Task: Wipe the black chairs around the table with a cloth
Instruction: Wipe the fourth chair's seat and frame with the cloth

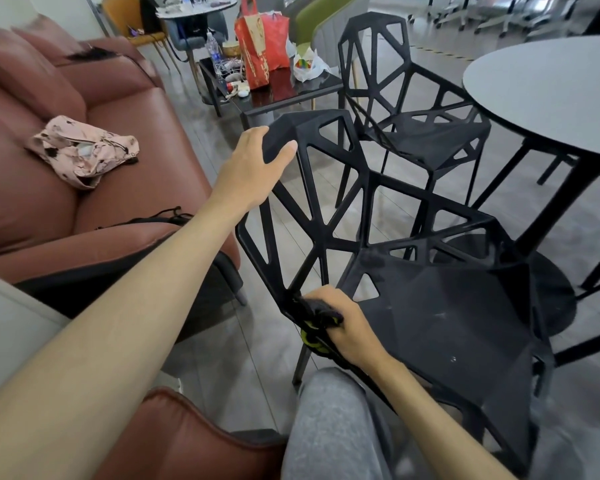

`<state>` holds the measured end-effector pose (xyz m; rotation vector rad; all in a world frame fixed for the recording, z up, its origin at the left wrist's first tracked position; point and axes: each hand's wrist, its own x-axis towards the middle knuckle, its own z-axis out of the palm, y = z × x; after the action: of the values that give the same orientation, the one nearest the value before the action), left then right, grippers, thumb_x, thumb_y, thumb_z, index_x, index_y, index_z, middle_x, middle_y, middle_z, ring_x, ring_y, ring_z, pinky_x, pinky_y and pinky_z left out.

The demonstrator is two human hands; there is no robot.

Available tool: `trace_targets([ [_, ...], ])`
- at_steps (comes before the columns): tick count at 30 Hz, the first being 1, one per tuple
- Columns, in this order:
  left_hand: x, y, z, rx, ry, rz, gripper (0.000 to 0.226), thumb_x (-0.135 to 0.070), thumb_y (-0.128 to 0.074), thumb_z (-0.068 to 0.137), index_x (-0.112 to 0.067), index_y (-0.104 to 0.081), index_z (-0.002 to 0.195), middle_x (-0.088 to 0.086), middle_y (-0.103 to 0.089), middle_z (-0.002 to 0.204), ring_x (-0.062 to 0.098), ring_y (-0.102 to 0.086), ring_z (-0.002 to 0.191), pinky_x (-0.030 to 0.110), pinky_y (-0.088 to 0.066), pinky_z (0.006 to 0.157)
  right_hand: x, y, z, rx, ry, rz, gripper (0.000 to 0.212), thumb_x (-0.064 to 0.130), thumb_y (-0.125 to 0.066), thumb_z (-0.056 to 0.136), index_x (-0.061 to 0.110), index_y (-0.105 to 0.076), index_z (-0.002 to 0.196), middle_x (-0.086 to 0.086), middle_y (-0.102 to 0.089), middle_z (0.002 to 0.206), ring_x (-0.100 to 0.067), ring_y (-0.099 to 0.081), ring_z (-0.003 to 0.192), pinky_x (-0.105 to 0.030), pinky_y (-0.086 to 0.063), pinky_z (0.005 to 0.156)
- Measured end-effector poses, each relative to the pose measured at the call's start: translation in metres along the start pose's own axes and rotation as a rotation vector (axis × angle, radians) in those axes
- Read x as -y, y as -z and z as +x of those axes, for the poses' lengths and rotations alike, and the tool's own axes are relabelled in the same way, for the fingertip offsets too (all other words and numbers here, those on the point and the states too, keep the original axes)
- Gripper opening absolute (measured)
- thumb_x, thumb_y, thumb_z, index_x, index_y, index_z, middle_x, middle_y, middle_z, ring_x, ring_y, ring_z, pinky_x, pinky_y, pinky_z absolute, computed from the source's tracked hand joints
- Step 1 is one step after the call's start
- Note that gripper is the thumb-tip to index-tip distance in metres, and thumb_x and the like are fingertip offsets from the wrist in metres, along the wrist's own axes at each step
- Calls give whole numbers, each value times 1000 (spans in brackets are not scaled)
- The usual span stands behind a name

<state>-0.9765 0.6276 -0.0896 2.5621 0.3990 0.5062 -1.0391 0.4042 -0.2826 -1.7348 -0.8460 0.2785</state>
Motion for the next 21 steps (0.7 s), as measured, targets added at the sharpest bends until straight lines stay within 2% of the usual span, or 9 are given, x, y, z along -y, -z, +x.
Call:
trace_targets([
  [1,0,0,1,-3,0,-3,77,-73,-39,98,-23,-36,156,-6,-40,157,20,-53,132,46,-45,107,2,2,3,4,68,-86,44,-9,-64,81,26,-69,109,9,-64,97,-24,-62,90,-40,-50,77],
  [3,1,-1,2,-7,-3,-9,77,-74,-39,98,-23,-36,156,-7,-41,157,20,-52,132,45,-45,107,9,7,11,41,134,-199,47,-3,-61,76,24,-70,112,16,-65,104,-19,-59,98,-37,-49,86],
  [6,3,-1,4,-5,-2,-14,77,-73,-40,98,-24,-36,156,-7,-41,157,20,-52,132,45,-45,107,16,10,19,99,92,-245,54,4,-53,71,26,-69,117,23,-61,107,-12,-56,102,-29,-48,89],
  [8,4,-1,5,-2,-7,-8,78,-74,-39,97,-24,-37,156,-6,-40,157,21,-52,133,45,-45,106,14,8,18,112,71,-236,55,-3,-58,74,28,-69,117,22,-62,107,-12,-56,101,-30,-49,88],
  [11,5,0,4,-2,-15,2,77,-75,-38,96,-25,-38,155,-4,-41,156,21,-52,132,39,-46,99,11,13,14,171,77,-210,61,-14,-60,75,30,-69,116,17,-62,106,-18,-58,103,-41,-49,91],
  [13,6,-1,2,-9,-17,-12,76,-74,-38,97,-25,-38,155,-5,-41,157,20,-50,136,43,-44,107,10,30,3,233,86,-239,68,-17,-52,73,33,-67,116,17,-62,110,-18,-57,106,-42,-47,95],
  [15,3,0,1,-13,-16,-23,75,-71,-39,99,-24,-36,157,-5,-39,160,19,-46,141,43,-40,113,7,53,-24,294,74,-288,80,-16,-45,64,37,-64,119,19,-61,118,-16,-55,112,-40,-46,98],
  [17,1,0,-1,-14,-19,-22,74,-69,-39,100,-22,-35,158,-4,-37,162,19,-43,144,39,-37,114,3,71,-58,305,43,-318,84,-15,-45,60,41,-63,120,21,-59,123,-16,-54,114,-40,-47,97],
  [21,-3,-1,-4,-34,1,-31,74,-68,-40,101,-23,-34,158,-5,-37,162,18,-43,143,37,-37,109,9,65,-70,258,94,-433,77,-8,-44,63,41,-62,120,22,-57,119,-17,-52,101,-39,-49,87],
])
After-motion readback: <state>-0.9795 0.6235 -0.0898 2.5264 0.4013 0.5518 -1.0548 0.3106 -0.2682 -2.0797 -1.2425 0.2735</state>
